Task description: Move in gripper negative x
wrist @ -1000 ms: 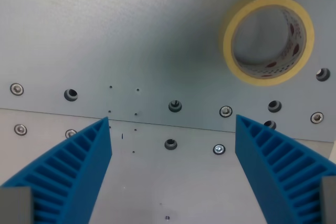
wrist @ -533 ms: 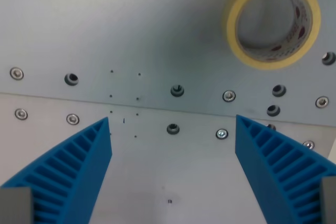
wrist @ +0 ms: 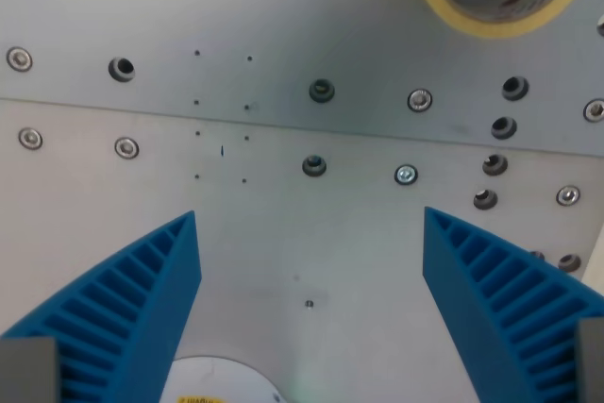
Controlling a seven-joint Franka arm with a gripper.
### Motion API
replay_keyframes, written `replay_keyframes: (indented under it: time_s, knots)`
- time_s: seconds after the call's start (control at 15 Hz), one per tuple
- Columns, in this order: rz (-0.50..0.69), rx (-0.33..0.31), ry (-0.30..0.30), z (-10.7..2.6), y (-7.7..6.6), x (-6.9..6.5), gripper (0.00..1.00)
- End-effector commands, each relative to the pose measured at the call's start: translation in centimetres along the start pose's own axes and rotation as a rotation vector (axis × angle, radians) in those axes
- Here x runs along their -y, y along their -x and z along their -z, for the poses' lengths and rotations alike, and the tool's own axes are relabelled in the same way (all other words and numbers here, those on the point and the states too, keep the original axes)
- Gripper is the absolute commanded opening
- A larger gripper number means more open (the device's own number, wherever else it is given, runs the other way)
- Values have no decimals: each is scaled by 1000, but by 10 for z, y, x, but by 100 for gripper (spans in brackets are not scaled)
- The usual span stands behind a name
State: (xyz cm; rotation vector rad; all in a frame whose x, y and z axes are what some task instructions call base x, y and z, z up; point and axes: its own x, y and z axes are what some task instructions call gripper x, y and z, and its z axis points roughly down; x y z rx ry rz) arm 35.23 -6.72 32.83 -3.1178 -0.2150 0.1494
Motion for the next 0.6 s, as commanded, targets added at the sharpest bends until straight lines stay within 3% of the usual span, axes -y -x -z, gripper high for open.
replay_keyframes:
  time_s: [0.07,0.6]
  knots:
    - [15,-88,21,2,28,-2,100]
    - [15,-88,21,-2,68,-2,100]
